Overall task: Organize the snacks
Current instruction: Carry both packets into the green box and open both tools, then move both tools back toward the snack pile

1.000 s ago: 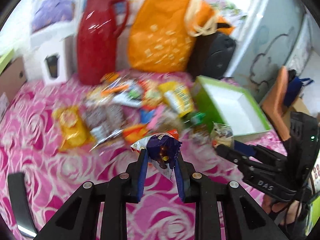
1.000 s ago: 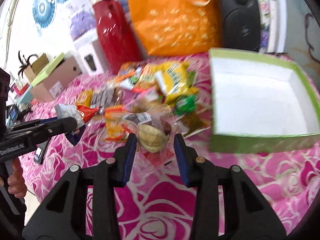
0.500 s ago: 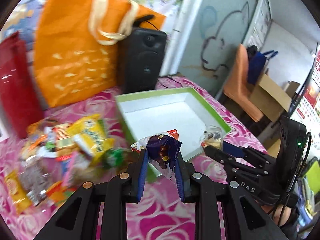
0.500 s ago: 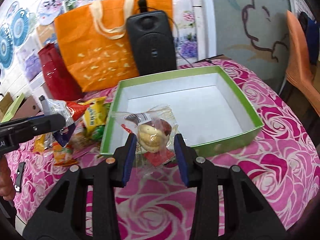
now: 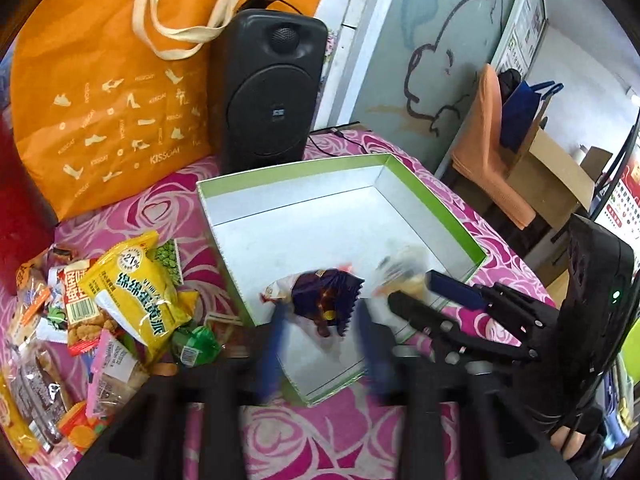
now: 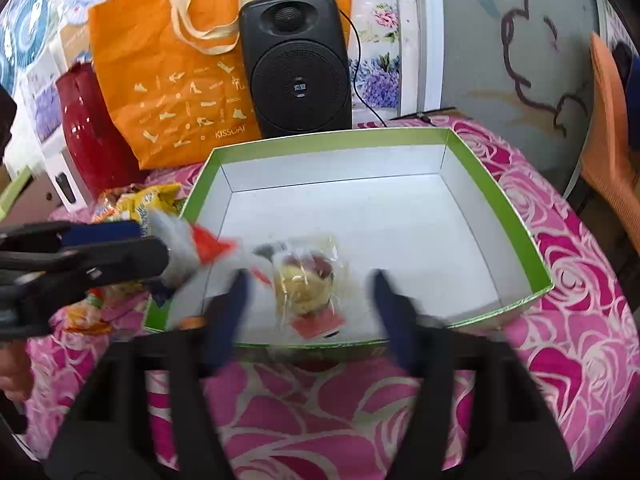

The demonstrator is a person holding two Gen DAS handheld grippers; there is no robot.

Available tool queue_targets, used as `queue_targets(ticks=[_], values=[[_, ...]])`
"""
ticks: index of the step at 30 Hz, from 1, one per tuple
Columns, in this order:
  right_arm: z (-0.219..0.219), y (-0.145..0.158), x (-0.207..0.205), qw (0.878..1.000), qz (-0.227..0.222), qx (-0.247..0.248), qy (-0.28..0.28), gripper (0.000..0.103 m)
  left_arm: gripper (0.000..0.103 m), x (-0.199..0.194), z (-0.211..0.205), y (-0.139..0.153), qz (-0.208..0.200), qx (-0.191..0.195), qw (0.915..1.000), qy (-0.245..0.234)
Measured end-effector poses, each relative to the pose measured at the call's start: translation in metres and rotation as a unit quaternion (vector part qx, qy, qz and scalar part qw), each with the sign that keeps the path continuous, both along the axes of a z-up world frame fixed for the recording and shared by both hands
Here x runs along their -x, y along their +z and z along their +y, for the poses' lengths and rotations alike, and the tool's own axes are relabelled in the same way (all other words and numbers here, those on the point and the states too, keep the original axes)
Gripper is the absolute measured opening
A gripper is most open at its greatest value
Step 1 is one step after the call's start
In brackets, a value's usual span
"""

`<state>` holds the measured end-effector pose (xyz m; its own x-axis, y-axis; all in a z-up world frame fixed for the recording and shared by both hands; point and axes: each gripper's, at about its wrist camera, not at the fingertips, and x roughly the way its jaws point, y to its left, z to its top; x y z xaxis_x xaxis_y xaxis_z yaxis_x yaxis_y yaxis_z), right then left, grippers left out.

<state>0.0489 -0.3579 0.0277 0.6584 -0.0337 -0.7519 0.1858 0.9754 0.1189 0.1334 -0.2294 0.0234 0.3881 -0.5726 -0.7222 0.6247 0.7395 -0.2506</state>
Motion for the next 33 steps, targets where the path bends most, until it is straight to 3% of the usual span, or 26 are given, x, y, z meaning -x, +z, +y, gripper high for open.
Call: queue_targets(ticks=[1, 2, 10, 15, 25, 29, 33], values=[[0.001, 0.0, 0.001, 1.0, -0.003, 0.008, 0.001, 0.098, 0.088, -0.001, 0.004, -0.001, -0.002, 0.001, 1.0, 0.009], [0.002, -0.001, 0.002, 1.0, -0.006, 0.012, 0.004, 0.099, 0.091, 0.0, 0.01, 0.0, -0.014, 0.005, 0.9996, 0.026], [0.009, 0.003, 0.006, 1.0, 0.004, 0.016, 0.014, 0.102, 0.092, 0.001, 0.038, 0.006, -0.037, -0.001, 0.9967, 0.073], [0.024, 0.027, 0.013, 0.999, -0.015, 0.017, 0.034, 0.102, 0.092, 0.013, 0.062, 0.022, -0.058, -0.001, 0.9937, 0.095], [0.081, 0.078, 0.024, 0.993, -0.067, 0.017, 0.098, 0.102, 0.092, 0.05, 0.157, 0.068, -0.105, 0.006, 0.9768, 0.187], [0.11, 0.075, 0.022, 0.989, -0.057, 0.015, 0.133, 0.102, 0.092, 0.061, 0.192, 0.062, -0.108, -0.002, 0.9683, 0.225], [0.141, 0.058, 0.016, 0.986, -0.033, 0.011, 0.163, 0.102, 0.092, 0.07, 0.219, 0.037, -0.083, -0.014, 0.9653, 0.247]])
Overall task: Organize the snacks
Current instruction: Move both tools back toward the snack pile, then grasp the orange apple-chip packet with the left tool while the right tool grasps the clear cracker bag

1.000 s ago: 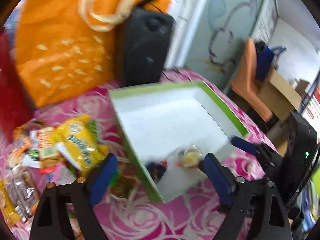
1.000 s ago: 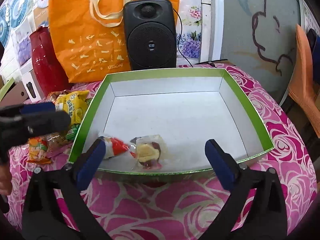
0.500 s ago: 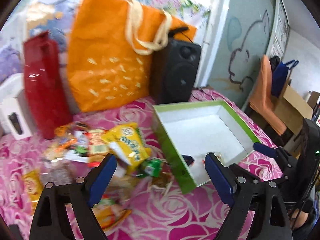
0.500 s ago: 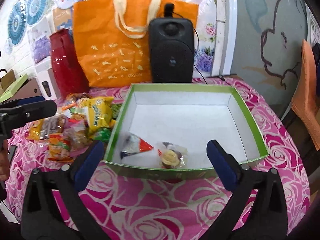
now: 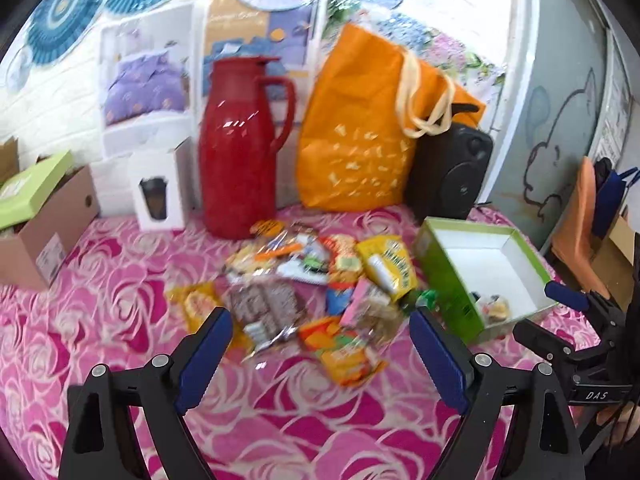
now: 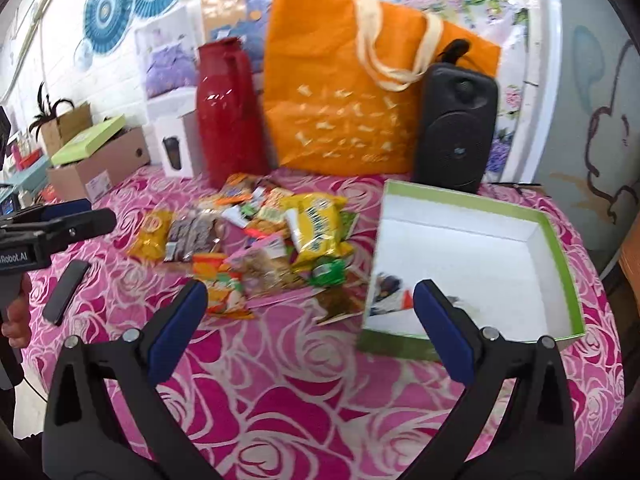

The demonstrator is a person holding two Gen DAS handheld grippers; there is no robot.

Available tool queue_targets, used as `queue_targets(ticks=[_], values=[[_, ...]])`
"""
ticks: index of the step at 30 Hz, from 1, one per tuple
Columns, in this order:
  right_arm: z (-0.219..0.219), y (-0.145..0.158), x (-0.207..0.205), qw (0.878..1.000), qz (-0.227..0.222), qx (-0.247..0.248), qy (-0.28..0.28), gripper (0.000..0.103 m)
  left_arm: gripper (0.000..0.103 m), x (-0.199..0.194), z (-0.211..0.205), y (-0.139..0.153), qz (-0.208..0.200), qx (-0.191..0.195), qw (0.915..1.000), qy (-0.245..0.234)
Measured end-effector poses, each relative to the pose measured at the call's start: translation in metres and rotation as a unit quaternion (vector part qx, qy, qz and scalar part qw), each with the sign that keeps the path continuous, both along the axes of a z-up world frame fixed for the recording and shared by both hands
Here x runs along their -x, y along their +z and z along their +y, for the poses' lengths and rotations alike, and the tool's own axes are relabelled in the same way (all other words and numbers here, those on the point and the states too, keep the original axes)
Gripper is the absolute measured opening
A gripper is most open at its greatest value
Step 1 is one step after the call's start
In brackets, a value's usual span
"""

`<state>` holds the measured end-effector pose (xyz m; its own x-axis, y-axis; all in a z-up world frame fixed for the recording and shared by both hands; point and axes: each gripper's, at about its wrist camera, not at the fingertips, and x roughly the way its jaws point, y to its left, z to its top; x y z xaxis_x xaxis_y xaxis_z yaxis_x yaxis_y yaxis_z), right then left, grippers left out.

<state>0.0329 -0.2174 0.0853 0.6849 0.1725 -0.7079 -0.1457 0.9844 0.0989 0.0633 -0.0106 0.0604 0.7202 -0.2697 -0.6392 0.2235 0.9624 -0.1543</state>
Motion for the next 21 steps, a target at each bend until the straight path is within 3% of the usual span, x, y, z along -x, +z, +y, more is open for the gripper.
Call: queue_targets(ticks=[10, 16, 21], values=[[0.032, -0.02, -0.017, 0.999, 0.022, 0.01, 0.025, 0.102, 0.092, 0.007, 0.019, -0.049, 0.052, -0.002, 0.9986, 0.011], [0.033, -0.029, -0.024, 0.999, 0.03, 0.02, 0.021, 0.102, 0.092, -0.008, 0.002, -0.074, 0.072, -0.001, 0.9974, -0.003], [0.031, -0.037, -0.028, 0.999, 0.038, 0.024, 0.016, 0.102, 0.089, -0.028, -0.019, -0.098, 0.108, 0.026, 0.9934, -0.027]])
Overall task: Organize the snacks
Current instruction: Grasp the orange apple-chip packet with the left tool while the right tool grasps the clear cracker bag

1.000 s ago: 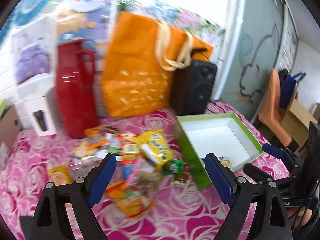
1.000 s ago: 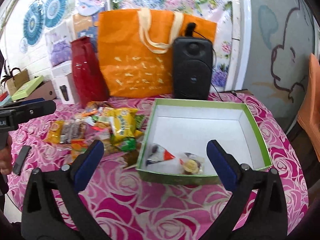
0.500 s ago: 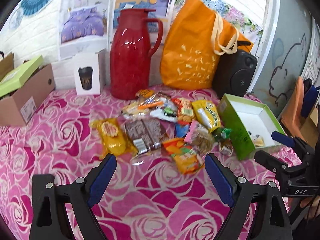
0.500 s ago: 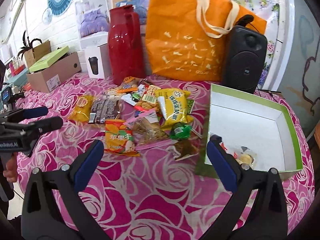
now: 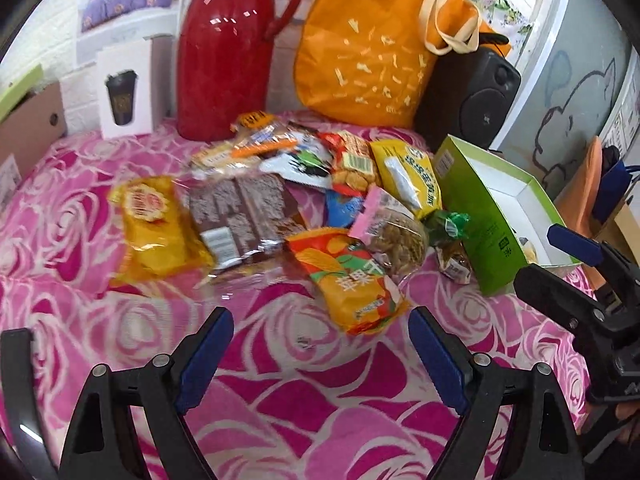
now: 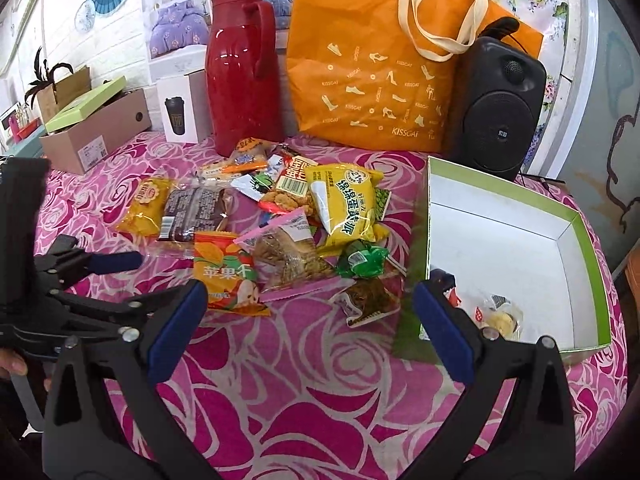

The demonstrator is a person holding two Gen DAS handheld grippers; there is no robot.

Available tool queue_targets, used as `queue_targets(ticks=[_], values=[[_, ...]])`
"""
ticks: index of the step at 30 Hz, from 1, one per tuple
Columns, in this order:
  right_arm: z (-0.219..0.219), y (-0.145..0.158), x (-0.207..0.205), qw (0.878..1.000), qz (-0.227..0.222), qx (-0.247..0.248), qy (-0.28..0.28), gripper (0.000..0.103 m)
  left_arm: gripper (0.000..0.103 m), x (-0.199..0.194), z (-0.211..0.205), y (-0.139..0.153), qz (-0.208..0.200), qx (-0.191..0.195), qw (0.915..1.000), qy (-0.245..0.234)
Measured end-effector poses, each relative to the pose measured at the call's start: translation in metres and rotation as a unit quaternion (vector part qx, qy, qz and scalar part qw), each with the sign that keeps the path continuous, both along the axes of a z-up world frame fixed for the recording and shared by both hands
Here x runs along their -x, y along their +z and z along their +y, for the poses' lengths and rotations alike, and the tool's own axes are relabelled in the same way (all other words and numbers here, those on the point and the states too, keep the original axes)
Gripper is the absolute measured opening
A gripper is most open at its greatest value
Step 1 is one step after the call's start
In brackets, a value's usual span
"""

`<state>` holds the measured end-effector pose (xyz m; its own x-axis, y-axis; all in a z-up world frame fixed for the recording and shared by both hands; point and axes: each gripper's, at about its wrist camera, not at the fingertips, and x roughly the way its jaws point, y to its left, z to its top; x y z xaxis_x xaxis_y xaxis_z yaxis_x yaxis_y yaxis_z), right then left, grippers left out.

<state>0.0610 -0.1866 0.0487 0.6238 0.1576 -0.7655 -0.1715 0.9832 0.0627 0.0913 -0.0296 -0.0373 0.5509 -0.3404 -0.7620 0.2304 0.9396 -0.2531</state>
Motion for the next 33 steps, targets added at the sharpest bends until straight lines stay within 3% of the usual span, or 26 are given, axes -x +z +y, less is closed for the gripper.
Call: queue_targets(ticks=[4, 6, 8, 11, 15, 19, 21, 23, 25, 33], values=[[-0.002, -0.003, -0.001, 1.0, 0.002, -0.001, 0.002, 0.102, 0.065, -0.018, -0.01, -0.02, 0.036, 0.02, 0.9991, -0.007], [-0.002, -0.006, -0.003, 1.0, 0.006, -0.002, 0.006, 0.102, 0.047, -0.026, -0.011, -0.029, 0.057, 0.039, 0.9976, -0.005], [0.0, -0.01, -0.004, 1.0, 0.011, -0.005, 0.012, 0.102, 0.019, -0.03, -0.01, -0.036, 0.066, 0.066, 0.9956, -0.013], [0.007, -0.016, -0.01, 0.999, 0.019, -0.014, 0.024, 0.102, 0.012, -0.028, -0.005, -0.034, 0.066, 0.069, 0.9952, -0.021], [0.019, -0.025, -0.022, 0.999, 0.03, -0.019, 0.039, 0.102, 0.009, -0.015, 0.012, -0.02, 0.055, 0.053, 0.9968, -0.024], [0.028, -0.038, -0.037, 0.998, 0.039, -0.022, 0.049, 0.1, 0.011, -0.002, 0.038, -0.016, 0.051, 0.034, 0.9981, 0.005], [0.031, -0.047, -0.046, 0.998, 0.046, -0.019, 0.05, 0.092, 0.021, 0.002, 0.048, -0.016, 0.056, 0.041, 0.9975, 0.013], [0.033, -0.054, -0.054, 0.998, 0.051, -0.003, 0.047, 0.085, 0.043, 0.005, 0.052, -0.013, 0.054, 0.038, 0.9977, 0.02], [0.031, -0.058, -0.058, 0.998, 0.05, 0.011, 0.046, 0.083, 0.055, 0.008, 0.052, -0.011, 0.045, 0.032, 0.9983, 0.02], [0.024, -0.085, -0.071, 0.996, 0.08, 0.027, 0.031, 0.057, 0.055, -0.013, 0.026, -0.024, 0.059, 0.024, 0.9979, -0.014]])
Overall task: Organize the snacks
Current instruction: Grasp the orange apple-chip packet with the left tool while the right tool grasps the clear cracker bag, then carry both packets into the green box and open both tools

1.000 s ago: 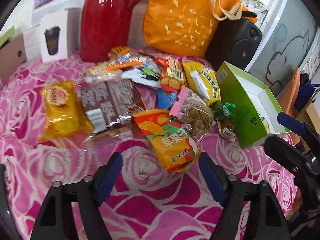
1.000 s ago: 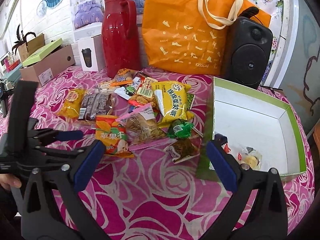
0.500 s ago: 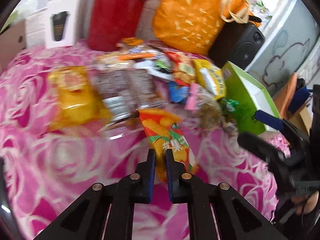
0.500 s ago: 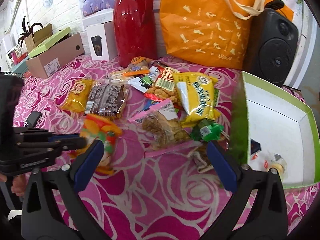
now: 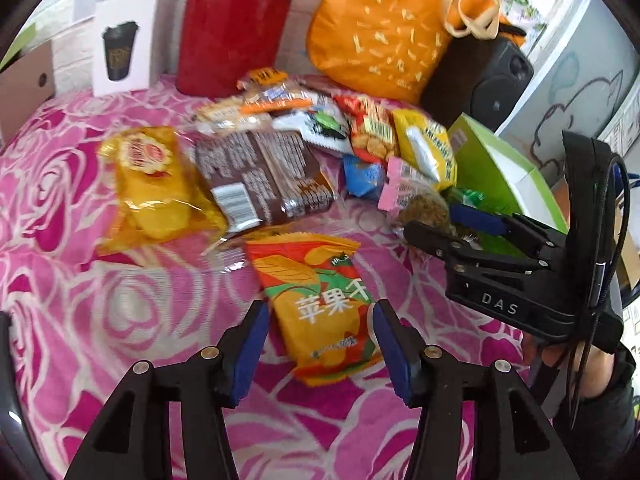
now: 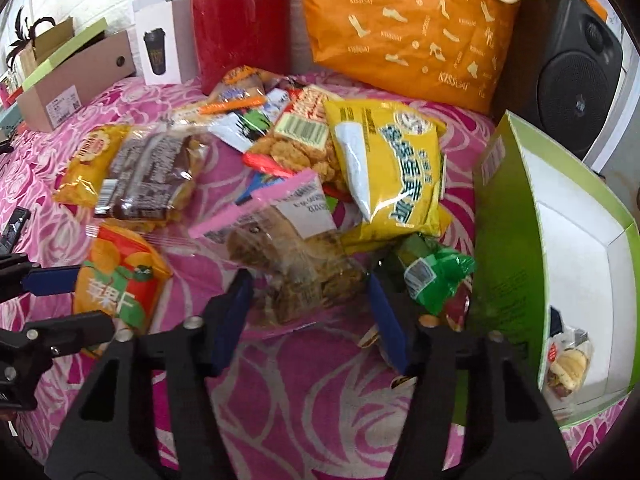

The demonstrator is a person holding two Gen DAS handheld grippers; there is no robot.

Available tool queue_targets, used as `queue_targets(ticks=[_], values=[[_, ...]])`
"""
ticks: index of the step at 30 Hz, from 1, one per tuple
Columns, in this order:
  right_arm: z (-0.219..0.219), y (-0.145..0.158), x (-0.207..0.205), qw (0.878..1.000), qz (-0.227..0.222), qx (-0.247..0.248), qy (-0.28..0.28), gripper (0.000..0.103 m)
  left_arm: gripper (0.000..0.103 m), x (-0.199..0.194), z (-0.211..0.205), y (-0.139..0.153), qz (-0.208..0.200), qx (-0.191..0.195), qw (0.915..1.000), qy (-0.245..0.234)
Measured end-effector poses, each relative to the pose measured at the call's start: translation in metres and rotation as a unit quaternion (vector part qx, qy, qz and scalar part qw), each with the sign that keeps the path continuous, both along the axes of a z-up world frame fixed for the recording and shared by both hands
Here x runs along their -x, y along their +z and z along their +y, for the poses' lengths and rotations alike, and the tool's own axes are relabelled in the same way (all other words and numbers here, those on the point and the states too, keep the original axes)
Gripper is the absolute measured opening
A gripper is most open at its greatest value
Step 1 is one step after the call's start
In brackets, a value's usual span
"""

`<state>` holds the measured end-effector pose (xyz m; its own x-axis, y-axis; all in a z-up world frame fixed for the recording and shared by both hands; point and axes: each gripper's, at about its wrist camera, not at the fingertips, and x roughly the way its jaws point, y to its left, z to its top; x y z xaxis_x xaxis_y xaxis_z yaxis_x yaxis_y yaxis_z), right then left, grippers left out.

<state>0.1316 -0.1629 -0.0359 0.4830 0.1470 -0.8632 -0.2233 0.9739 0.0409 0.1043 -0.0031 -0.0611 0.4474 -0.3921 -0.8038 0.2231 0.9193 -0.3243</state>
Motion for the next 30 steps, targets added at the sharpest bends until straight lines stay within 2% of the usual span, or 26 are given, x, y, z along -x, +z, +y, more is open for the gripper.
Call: queue_targets(ticks=[1, 3, 6, 8, 10, 11, 14, 19, 26, 30], values=[[-0.001, -0.001, 0.001, 1.0, 0.0, -0.003, -0.002, 0.056, 0.055, -0.002, -0.001, -0.003, 0.006, 0.003, 1.0, -0.002], [-0.002, 0.001, 0.003, 1.0, 0.001, -0.005, -0.001, 0.051, 0.039, -0.003, -0.003, -0.007, 0.016, 0.017, 0.9997, -0.012], [-0.001, 0.007, 0.007, 1.0, 0.0, -0.01, 0.004, 0.045, 0.023, 0.0, -0.004, -0.004, 0.009, 0.005, 0.9998, -0.016], [-0.003, 0.009, 0.011, 1.0, -0.004, -0.016, 0.002, 0.039, 0.015, 0.002, -0.004, 0.001, 0.001, 0.01, 0.9999, -0.013], [-0.006, 0.013, 0.016, 1.0, -0.007, -0.026, -0.006, 0.035, 0.015, 0.004, -0.004, 0.005, -0.002, 0.008, 0.9999, -0.011], [-0.007, 0.015, 0.018, 0.999, -0.01, -0.03, -0.008, 0.024, 0.014, 0.005, -0.005, 0.007, -0.005, 0.004, 0.9999, -0.013], [-0.01, 0.019, 0.024, 0.999, -0.007, -0.05, -0.011, 0.024, 0.014, 0.011, -0.008, 0.012, -0.013, 0.001, 0.9998, -0.016], [-0.014, 0.035, 0.037, 0.998, -0.026, -0.064, -0.014, 0.024, 0.014, 0.021, -0.013, 0.029, -0.033, 0.003, 0.9992, -0.021], [-0.036, 0.081, 0.056, 0.992, -0.088, -0.077, -0.041, 0.024, 0.014, 0.026, -0.028, 0.072, -0.08, 0.007, 0.9958, -0.044], [-0.071, 0.103, 0.069, 0.987, -0.12, -0.069, -0.083, 0.024, 0.014, 0.019, -0.05, 0.098, -0.105, 0.017, 0.9916, -0.074]])
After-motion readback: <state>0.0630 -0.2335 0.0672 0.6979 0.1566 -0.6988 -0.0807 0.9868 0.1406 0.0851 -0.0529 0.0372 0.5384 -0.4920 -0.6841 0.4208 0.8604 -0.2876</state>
